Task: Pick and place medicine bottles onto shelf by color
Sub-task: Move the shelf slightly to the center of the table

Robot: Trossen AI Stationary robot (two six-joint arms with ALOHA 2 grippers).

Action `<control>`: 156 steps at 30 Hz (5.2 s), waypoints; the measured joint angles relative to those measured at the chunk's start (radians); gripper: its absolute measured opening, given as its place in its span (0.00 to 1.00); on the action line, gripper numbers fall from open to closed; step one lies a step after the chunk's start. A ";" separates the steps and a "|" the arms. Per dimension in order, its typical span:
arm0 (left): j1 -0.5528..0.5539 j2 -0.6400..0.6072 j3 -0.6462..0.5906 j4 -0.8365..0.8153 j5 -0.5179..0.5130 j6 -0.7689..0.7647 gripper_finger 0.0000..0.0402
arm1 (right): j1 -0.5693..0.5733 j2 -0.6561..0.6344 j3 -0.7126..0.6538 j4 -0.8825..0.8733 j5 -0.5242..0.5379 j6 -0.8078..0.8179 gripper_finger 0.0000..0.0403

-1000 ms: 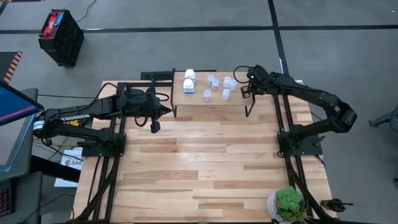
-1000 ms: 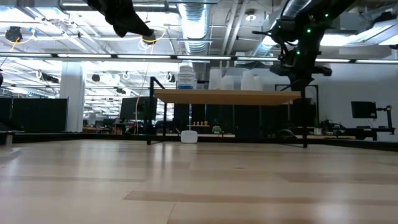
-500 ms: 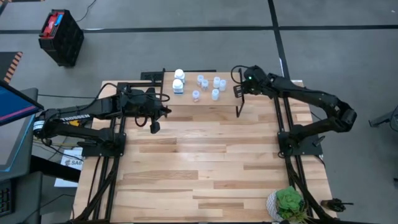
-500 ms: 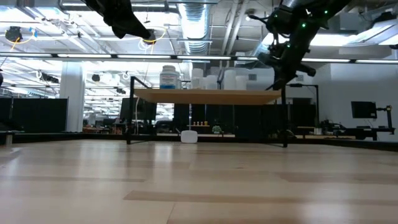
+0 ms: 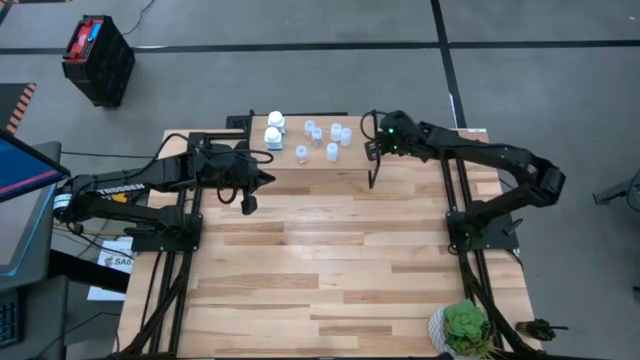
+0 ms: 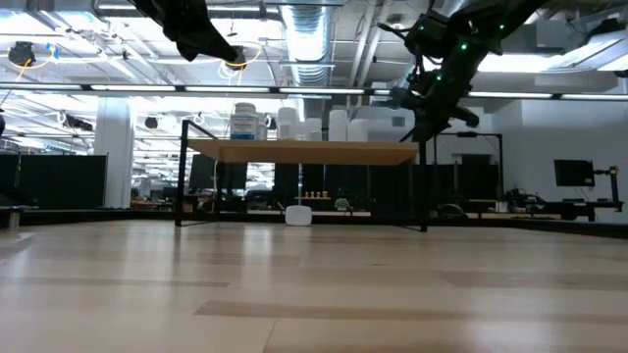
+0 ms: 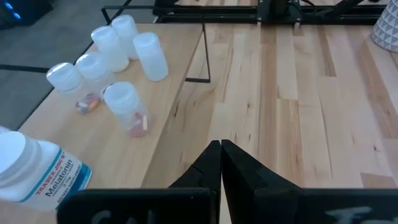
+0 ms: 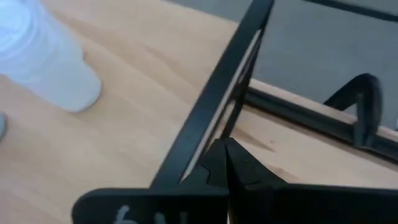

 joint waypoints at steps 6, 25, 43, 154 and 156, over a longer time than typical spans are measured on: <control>-0.043 0.000 -0.015 0.008 0.001 0.000 0.00 | -0.003 -0.079 0.000 -0.028 0.076 -0.025 0.00; -0.494 0.695 -0.476 1.377 -0.762 -0.313 0.00 | 0.102 -0.508 0.000 -0.147 0.104 -0.178 0.03; -0.343 1.017 -0.008 0.996 -1.088 0.052 0.32 | 0.156 -0.536 -0.001 -0.332 0.108 -0.185 0.03; 0.392 0.035 -0.102 -0.306 0.043 -0.160 0.00 | 0.275 -0.079 -0.166 -0.068 -0.084 -0.070 0.01; 0.382 0.021 -0.104 -0.315 0.042 -0.182 0.00 | 0.286 -0.079 -0.166 -0.076 -0.084 -0.062 0.01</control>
